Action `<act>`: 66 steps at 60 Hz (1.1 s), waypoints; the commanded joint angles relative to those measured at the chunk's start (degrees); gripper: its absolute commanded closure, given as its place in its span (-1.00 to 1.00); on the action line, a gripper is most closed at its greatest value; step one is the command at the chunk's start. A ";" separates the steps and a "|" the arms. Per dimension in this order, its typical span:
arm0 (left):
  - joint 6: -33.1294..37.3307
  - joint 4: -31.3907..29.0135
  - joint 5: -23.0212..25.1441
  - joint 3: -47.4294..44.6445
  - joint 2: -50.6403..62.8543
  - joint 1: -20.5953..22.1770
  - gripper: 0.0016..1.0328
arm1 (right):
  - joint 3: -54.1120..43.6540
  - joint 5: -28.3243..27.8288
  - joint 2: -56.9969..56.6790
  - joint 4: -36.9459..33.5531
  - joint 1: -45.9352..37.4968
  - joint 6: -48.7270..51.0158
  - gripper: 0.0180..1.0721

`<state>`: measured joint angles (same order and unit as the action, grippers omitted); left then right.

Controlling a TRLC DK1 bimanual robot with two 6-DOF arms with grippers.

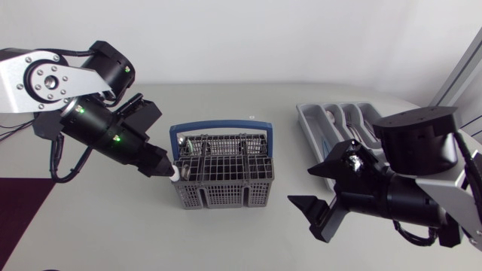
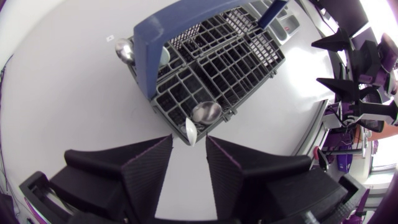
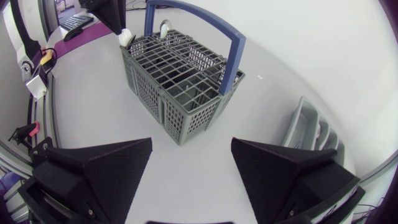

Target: Unload the cutlery basket into the drawer organizer.

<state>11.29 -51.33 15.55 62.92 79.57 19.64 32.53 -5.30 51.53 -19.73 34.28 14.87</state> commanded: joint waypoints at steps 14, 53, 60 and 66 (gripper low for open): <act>-2.15 0.79 -0.52 1.42 2.78 1.19 0.39 | -1.68 -0.24 -0.46 -0.05 -0.44 0.68 -0.74; -2.24 2.11 2.11 1.86 3.93 -0.65 0.91 | -3.18 -0.24 -1.08 1.36 -0.80 0.60 -0.74; -2.32 2.02 3.17 2.39 2.96 -0.74 0.91 | -3.18 -0.24 -0.99 1.36 -0.80 0.60 -0.74; -2.24 1.15 4.84 3.44 2.43 -1.62 0.91 | -3.09 -0.24 -0.99 1.36 -0.80 0.60 -0.74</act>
<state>10.04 -49.65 19.31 63.66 82.56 18.76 31.00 -5.37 50.61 -19.07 33.63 14.87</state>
